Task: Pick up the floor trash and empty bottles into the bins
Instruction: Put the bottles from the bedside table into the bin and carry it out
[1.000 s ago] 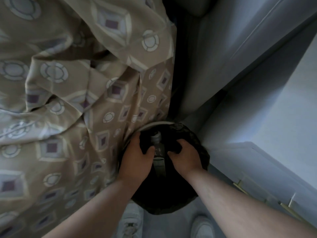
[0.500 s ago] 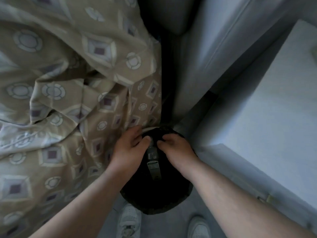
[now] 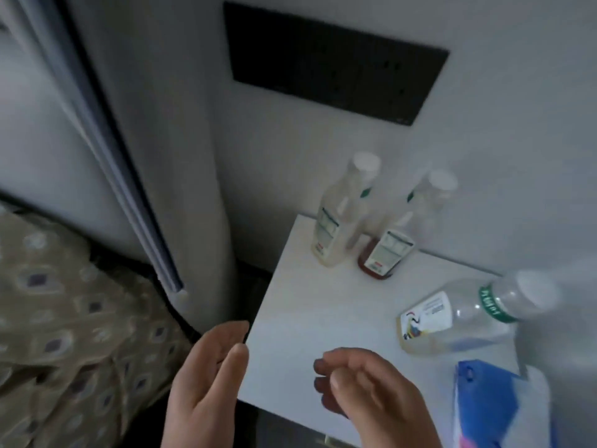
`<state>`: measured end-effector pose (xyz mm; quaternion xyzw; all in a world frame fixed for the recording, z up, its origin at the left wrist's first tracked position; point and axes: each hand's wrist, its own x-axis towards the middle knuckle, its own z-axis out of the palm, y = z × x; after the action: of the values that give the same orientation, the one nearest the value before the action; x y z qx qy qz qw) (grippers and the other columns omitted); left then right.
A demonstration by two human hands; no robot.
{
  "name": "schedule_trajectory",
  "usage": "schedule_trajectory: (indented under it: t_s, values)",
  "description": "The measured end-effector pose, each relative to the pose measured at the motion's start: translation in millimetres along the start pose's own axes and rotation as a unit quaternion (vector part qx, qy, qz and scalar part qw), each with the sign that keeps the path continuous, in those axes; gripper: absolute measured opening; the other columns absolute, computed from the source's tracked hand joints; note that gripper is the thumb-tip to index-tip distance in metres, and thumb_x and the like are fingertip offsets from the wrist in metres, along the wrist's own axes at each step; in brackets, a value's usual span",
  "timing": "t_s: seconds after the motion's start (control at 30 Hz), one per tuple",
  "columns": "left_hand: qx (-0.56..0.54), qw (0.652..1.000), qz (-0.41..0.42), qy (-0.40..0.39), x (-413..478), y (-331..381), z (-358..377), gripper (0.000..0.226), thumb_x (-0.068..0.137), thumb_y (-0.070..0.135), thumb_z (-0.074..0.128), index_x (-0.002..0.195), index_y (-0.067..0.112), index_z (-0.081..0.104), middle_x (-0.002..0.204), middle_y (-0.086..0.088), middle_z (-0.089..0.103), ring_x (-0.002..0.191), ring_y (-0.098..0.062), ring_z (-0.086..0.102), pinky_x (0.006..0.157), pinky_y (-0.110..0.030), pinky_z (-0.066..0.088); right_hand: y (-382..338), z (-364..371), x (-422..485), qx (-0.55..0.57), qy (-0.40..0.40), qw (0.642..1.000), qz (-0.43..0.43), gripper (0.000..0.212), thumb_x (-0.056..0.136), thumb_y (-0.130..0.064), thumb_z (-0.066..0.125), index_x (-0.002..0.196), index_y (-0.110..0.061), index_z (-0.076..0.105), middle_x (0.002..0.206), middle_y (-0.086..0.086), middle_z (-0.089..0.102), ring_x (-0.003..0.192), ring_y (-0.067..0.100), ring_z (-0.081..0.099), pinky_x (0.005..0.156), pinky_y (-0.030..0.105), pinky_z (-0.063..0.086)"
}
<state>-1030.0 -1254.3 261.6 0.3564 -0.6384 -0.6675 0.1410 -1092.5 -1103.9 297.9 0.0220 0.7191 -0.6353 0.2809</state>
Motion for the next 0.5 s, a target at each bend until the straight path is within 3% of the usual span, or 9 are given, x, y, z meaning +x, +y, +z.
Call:
schedule_trajectory:
  t_s: [0.03,0.1,0.13,0.2,0.3,0.33,0.4,0.43,0.5]
  values:
    - [0.004,1.0,0.009,-0.013,0.1,11.2,13.1,0.041,0.063,0.048,0.065,0.098,0.028,0.072,0.102,0.011,0.073,0.098,0.0,0.065,0.083,-0.027,0.047,-9.0,-16.6,-3.2,0.013,0.056,0.998,-0.023,0.012,0.069,-0.005,0.072,0.062,-0.014,0.074,0.067,0.011,0.073,0.058,0.017,0.069,0.058,0.021,0.056]
    - [0.015,0.999,0.025,-0.035,4.3,30.8,39.6,0.03,0.074,0.04,0.067,0.103,0.032,0.068,0.106,0.007,0.071,0.102,0.004,0.062,0.081,-0.02,0.045,-21.7,-46.3,-12.6,0.003,0.195,0.977,-0.089,0.036,0.078,0.014,0.066,0.051,-0.01,0.069,0.05,0.014,0.064,0.042,0.016,0.06,0.045,0.016,0.048]
    - [0.021,0.998,0.041,-0.042,7.2,40.1,53.3,0.03,0.076,0.036,0.065,0.106,0.033,0.065,0.109,0.007,0.068,0.103,0.008,0.06,0.08,-0.017,0.044,-25.0,-59.4,-16.9,-0.031,0.257,0.954,-0.152,0.036,0.082,0.004,0.063,0.051,-0.015,0.068,0.048,0.008,0.062,0.041,0.012,0.057,0.045,0.014,0.045]
    - [0.036,0.995,0.087,-0.04,16.0,61.8,78.9,0.031,0.075,0.034,0.064,0.106,0.036,0.059,0.111,0.012,0.063,0.103,0.014,0.057,0.08,-0.011,0.042,-30.0,-80.7,-20.8,-0.142,0.325,0.898,-0.263,0.015,0.077,-0.03,0.057,0.064,-0.027,0.066,0.061,-0.003,0.064,0.051,0.0,0.057,0.055,0.004,0.043]
    - [0.071,0.987,0.144,-0.009,36.6,95.8,110.7,0.04,0.085,0.027,0.068,0.121,0.03,0.053,0.119,0.017,0.055,0.101,0.007,0.056,0.078,-0.007,0.037,-28.7,-109.6,-11.2,-0.173,0.391,0.855,-0.293,0.02,0.069,-0.045,0.057,0.085,-0.035,0.062,0.074,-0.006,0.062,0.066,0.003,0.057,0.067,0.01,0.045]
    - [0.095,0.984,0.153,0.004,45.8,105.3,118.7,0.049,0.085,0.029,0.066,0.131,0.028,0.048,0.123,0.016,0.049,0.105,0.003,0.052,0.079,-0.007,0.036,-30.7,-116.8,-4.7,-0.161,0.402,0.855,-0.286,0.032,0.066,-0.047,0.06,0.095,-0.035,0.062,0.083,-0.009,0.063,0.074,0.004,0.059,0.072,0.014,0.047]
    - [0.139,0.977,0.161,0.02,68.2,119.1,129.9,0.066,0.082,0.036,0.067,0.14,0.031,0.037,0.133,0.014,0.042,0.12,-0.006,0.044,0.095,-0.019,0.039,-30.7,-124.2,13.2,-0.149,0.371,0.89,-0.22,0.06,0.06,-0.048,0.069,0.117,-0.033,0.056,0.106,-0.016,0.06,0.094,0.005,0.059,0.082,0.018,0.046]
    - [0.155,0.975,0.159,0.017,78.5,123.3,135.8,0.072,0.08,0.038,0.069,0.142,0.032,0.033,0.141,0.012,0.039,0.128,-0.01,0.04,0.105,-0.027,0.036,-29.2,-127.0,21.5,-0.144,0.344,0.912,-0.17,0.068,0.061,-0.044,0.076,0.123,-0.034,0.052,0.111,-0.022,0.057,0.101,0.006,0.057,0.085,0.02,0.043]
    - [0.177,0.974,0.138,0.0,96.5,124.7,146.9,0.08,0.078,0.038,0.072,0.144,0.032,0.028,0.151,0.009,0.031,0.138,-0.013,0.031,0.11,-0.033,0.029,-25.9,-130.2,34.1,-0.144,0.297,0.936,-0.126,0.063,0.066,-0.033,0.081,0.123,-0.034,0.052,0.108,-0.028,0.058,0.1,0.0,0.056,0.084,0.018,0.04]
